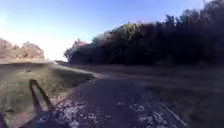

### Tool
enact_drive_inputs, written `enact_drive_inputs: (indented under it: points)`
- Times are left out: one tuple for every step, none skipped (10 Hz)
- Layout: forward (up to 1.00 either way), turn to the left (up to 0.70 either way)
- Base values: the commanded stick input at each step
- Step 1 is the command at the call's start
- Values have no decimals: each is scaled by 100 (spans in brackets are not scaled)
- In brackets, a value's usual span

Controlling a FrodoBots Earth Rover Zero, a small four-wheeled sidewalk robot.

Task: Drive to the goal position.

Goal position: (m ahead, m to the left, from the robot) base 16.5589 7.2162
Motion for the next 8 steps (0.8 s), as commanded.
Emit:
enact_drive_inputs:
  points:
    - [70,0]
    - [70,0]
    - [70,0]
    - [70,0]
    - [70,0]
    - [70,0]
    - [70,0]
    - [70,0]
